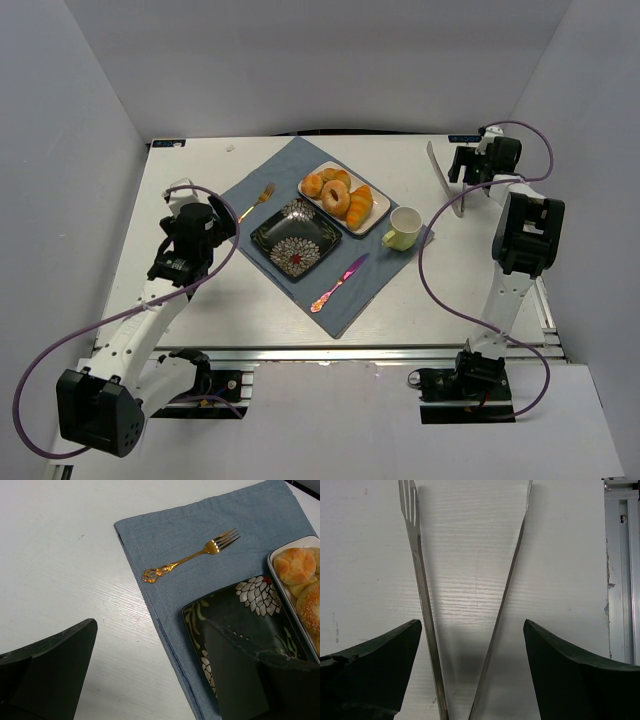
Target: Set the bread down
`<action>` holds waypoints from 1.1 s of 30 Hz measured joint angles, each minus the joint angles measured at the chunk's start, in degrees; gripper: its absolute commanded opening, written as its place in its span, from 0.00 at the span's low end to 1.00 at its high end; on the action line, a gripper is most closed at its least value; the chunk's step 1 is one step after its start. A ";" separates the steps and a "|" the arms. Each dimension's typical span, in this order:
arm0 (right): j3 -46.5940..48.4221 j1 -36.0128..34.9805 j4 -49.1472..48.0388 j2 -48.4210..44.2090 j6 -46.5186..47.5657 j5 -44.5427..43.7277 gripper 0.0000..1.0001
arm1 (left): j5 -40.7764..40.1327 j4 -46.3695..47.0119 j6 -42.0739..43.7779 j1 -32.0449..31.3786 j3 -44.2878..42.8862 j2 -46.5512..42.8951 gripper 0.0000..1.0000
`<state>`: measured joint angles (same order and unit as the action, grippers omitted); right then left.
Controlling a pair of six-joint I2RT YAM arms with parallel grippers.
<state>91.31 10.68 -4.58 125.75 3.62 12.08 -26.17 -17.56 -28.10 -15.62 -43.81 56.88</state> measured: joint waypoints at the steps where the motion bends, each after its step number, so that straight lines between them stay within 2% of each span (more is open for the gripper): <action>1: 0.00 0.00 0.50 0.00 0.02 -0.15 0.89 | -0.02 0.02 -0.07 0.00 0.00 0.02 0.98; 15: 0.61 -1.95 6.60 0.35 0.11 -2.62 0.89 | -0.02 0.07 -1.33 0.00 0.28 0.02 0.98; 33: 9.31 -4.02 14.95 6.12 0.94 -9.40 0.89 | -0.92 0.00 -0.85 0.00 0.26 0.02 0.98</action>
<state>100.62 6.66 10.37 131.87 4.56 2.68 -27.09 -17.56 -28.95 -15.62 -43.55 56.90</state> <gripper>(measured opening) 0.895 0.983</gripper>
